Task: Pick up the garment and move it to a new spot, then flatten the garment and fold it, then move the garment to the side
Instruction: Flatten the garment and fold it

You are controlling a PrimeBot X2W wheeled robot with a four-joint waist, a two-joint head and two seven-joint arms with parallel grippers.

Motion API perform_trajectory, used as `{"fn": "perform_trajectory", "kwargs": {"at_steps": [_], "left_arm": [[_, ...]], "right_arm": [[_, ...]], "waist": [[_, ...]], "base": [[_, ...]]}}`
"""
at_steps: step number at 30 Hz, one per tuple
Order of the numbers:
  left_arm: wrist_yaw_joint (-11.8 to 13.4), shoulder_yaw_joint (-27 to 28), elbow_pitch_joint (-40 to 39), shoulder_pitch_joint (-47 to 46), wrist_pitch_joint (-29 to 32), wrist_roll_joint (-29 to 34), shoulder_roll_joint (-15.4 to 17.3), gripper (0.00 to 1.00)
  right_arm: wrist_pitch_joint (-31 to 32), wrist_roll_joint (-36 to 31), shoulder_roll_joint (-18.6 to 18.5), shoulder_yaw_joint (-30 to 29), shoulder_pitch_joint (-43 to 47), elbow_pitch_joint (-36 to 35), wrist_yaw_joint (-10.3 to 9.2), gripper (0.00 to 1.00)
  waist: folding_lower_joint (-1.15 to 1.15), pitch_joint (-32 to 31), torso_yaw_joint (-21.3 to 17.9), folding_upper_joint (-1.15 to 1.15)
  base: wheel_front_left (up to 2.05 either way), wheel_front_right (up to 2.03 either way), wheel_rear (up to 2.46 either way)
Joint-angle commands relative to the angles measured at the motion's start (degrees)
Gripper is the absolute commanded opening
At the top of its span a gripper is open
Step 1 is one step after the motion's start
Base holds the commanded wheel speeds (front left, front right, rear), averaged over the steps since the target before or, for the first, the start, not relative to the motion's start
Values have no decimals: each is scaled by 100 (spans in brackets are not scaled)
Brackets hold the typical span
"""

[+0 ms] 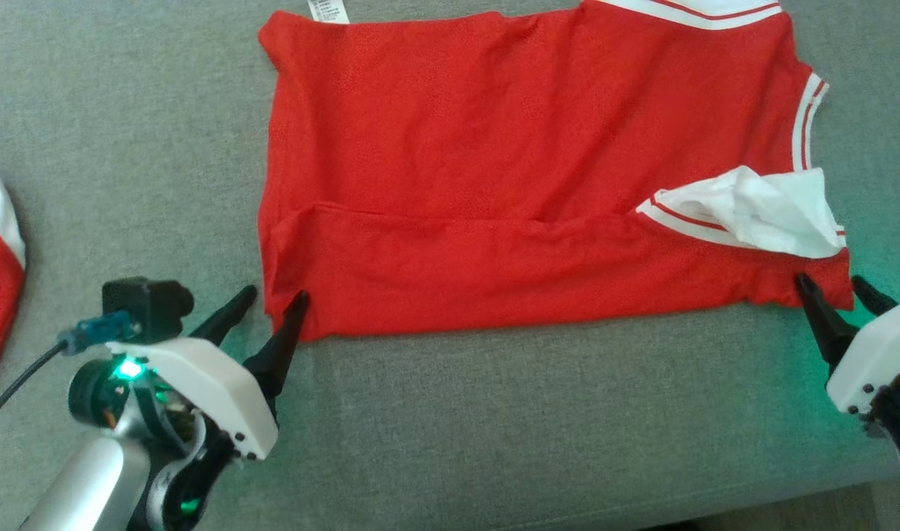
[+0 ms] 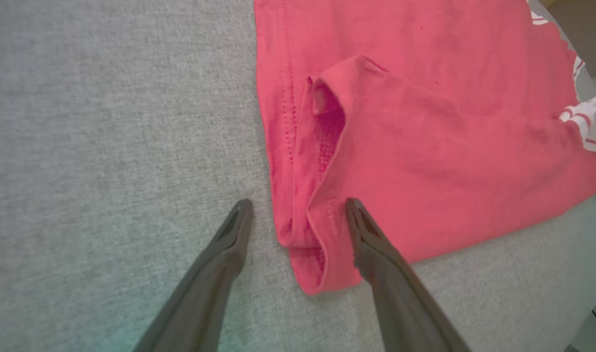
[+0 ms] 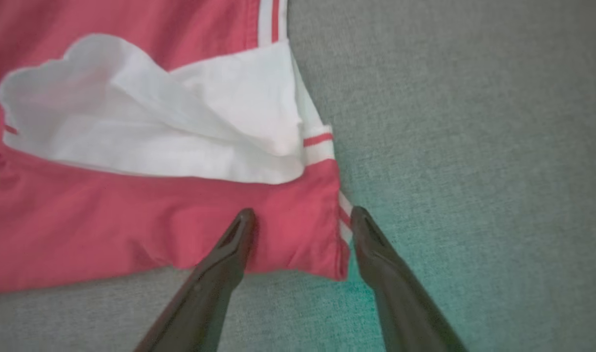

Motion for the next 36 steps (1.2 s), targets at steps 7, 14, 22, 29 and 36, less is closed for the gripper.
{"fn": "perform_trajectory", "kwargs": {"at_steps": [7, 14, 22, 29, 36], "left_arm": [[-120, 12, 196, -235, 83, -25, 16, 100], [-410, -311, 306, -58, 338, -341, -91, 0], [-407, -57, 213, 161, 77, -592, -126, 0], [-234, 124, -892, 1404, -60, -986, 24, 0], [-286, -362, -663, 1605, -234, -825, -329, 83]], "right_arm": [[204, -6, -325, 167, -159, 131, 43, 100], [428, 221, -464, 561, -134, 356, 43, 22], [727, 800, -833, 598, -71, 209, 43, 0], [1641, 1609, -1838, 167, 680, -316, 43, 0], [1761, 1639, -2187, 99, 1286, -484, 43, 94]], "waist": [[0, -17, 40, 0], [0, -112, 60, 0], [0, -377, 140, 0], [0, -549, 462, 0], [0, -575, 747, 0]], "base": [[0, 0, 0], [0, 0, 0], [0, 0, 0], [0, 0, 0], [0, 0, 0]]}}
